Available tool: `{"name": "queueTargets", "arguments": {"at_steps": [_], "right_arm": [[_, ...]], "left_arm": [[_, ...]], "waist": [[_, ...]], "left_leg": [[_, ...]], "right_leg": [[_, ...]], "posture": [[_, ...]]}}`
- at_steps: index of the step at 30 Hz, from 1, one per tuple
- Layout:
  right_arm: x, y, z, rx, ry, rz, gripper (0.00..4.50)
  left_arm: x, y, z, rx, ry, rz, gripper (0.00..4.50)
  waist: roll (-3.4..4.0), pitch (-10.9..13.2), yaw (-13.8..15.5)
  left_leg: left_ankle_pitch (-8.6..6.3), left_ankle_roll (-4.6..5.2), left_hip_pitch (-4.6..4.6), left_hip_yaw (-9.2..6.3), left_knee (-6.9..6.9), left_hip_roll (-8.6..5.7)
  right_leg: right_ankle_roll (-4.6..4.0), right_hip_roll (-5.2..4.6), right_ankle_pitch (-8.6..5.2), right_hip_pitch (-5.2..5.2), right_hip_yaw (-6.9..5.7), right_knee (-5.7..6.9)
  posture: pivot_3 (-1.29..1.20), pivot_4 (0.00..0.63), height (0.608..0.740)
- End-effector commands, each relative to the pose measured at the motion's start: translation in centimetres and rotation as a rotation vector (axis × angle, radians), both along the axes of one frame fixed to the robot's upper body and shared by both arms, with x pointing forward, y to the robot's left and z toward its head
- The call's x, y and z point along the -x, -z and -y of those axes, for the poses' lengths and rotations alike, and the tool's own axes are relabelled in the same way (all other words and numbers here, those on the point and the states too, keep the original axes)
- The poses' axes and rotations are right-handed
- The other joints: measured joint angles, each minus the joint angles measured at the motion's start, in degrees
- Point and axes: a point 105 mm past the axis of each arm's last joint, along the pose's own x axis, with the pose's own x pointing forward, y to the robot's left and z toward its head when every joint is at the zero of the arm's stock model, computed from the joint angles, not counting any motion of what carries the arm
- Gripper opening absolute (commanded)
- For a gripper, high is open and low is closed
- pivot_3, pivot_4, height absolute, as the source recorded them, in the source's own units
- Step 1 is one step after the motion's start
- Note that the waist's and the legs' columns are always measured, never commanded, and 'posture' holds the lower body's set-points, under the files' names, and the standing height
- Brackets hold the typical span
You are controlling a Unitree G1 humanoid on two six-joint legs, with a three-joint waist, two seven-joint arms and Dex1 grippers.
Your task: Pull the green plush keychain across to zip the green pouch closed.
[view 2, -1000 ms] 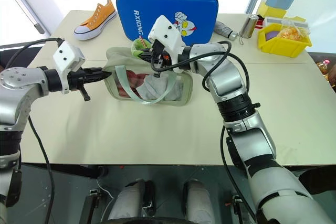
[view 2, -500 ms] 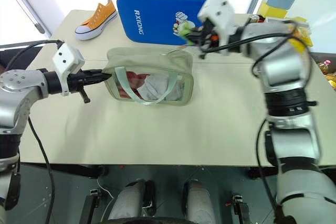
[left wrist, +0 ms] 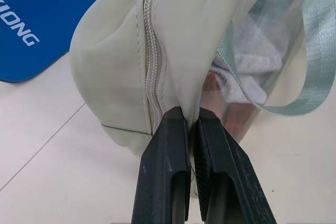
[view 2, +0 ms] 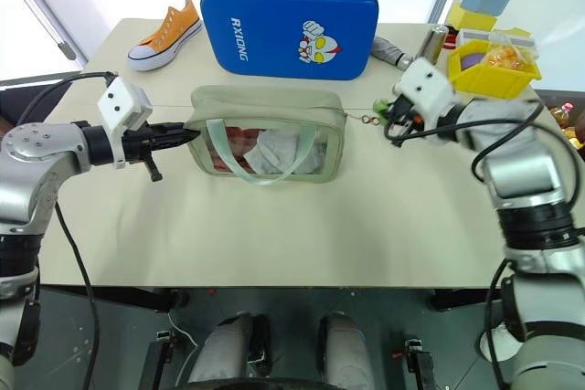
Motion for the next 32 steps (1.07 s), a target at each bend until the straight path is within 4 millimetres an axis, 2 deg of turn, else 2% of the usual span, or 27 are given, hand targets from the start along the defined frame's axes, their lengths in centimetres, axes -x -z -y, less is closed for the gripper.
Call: {"name": "queueTargets", "arguments": {"at_steps": [1,4,8,11,13,16,22,23,26,30,32], "right_arm": [[0.5,1.8,-2.2,-0.077,-0.010,-0.017,0.04],[1.2,5.0,-4.2,-0.114,-0.043,-0.091,0.04],[1.7,6.8,-4.9,-0.090,-0.062,-0.121,0.04],[1.0,5.9,-4.6,-0.089,-0.055,-0.091,0.04],[0.4,4.4,-4.3,-0.101,-0.061,-0.052,0.04],[0.6,1.5,-3.9,-0.143,-0.113,-0.030,1.10],[2.6,-3.8,-1.5,-0.120,-0.228,-0.030,4.20],[3.0,-4.7,-1.2,-0.115,-0.247,-0.029,4.46],[4.9,-7.1,-1.9,-0.150,-0.359,-0.059,4.46],[5.6,-8.4,-3.0,-0.187,-0.398,-0.057,4.46],[5.6,-8.4,-3.4,-0.193,-0.401,-0.054,4.46]], "left_arm": [[0.1,-0.9,0.0,-0.008,-0.001,0.035,0.00],[0.2,-0.8,0.1,-0.007,0.001,0.035,0.00],[0.3,-0.8,0.1,-0.009,-0.001,0.038,0.00],[0.4,-0.7,0.1,-0.010,-0.004,0.040,0.00],[0.3,-0.7,0.1,-0.007,-0.009,0.045,0.00],[0.4,-1.2,-0.2,0.026,-0.014,0.044,1.13],[1.0,-3.3,-2.3,0.094,-0.037,0.028,4.27],[1.2,-3.9,-2.7,0.108,-0.043,0.025,4.49],[1.1,-5.3,-4.1,0.137,-0.078,0.021,4.49],[1.2,-6.2,-4.1,0.187,-0.063,0.021,4.49],[1.1,-6.2,-3.9,0.199,-0.057,0.021,4.49]], "waist": [[0.00,0.0,0.0],[0.00,0.0,0.0],[-0.02,0.0,0.0],[-0.02,0.0,0.0],[-0.02,0.0,0.0],[0.00,0.0,0.0],[0.00,0.0,0.1],[0.00,0.0,0.1],[0.00,0.0,-0.1],[0.00,0.0,-0.1],[-0.01,0.0,-0.1]], "left_leg": [[0.00,0.00,0.00,-0.01,0.00,0.01],[0.00,-0.01,0.00,-0.01,0.01,0.01],[0.00,-0.01,0.00,-0.01,0.01,-0.01],[0.00,0.00,0.04,-0.03,0.01,0.00],[0.00,0.00,0.04,-0.02,0.01,0.00],[0.00,0.00,0.04,-0.02,0.00,0.00],[-0.01,0.01,0.02,-0.04,0.00,-0.01],[-0.01,0.02,0.02,-0.03,-0.01,-0.01],[-0.02,0.03,0.05,-0.04,-0.03,0.03],[-0.02,0.03,0.09,-0.02,-0.05,0.06],[-0.02,0.03,0.09,-0.01,-0.04,0.05]], "right_leg": [[0.00,0.01,0.00,0.00,0.00,0.00],[0.00,0.02,0.00,0.01,0.00,0.01],[0.00,0.02,0.00,0.02,0.01,0.00],[0.00,0.04,0.00,0.04,0.00,0.00],[0.00,0.04,0.00,0.05,0.00,0.00],[0.00,0.04,0.00,0.04,0.01,0.00],[0.00,0.02,0.00,0.04,0.01,-0.03],[0.00,0.02,0.00,0.04,0.01,-0.04],[0.00,0.04,0.00,0.04,0.00,-0.03],[0.00,0.05,0.00,0.05,0.01,-0.03],[0.00,0.03,0.00,0.06,0.00,-0.03]], "posture": [[0.00,0.150,0.740],[0.00,0.150,0.740],[0.00,0.150,0.740],[0.00,0.150,0.740],[0.00,0.150,0.740],[0.00,0.150,0.740],[0.00,0.150,0.740],[0.00,0.150,0.740],[0.00,0.150,0.740],[0.00,0.150,0.740],[0.00,0.150,0.740]]}}
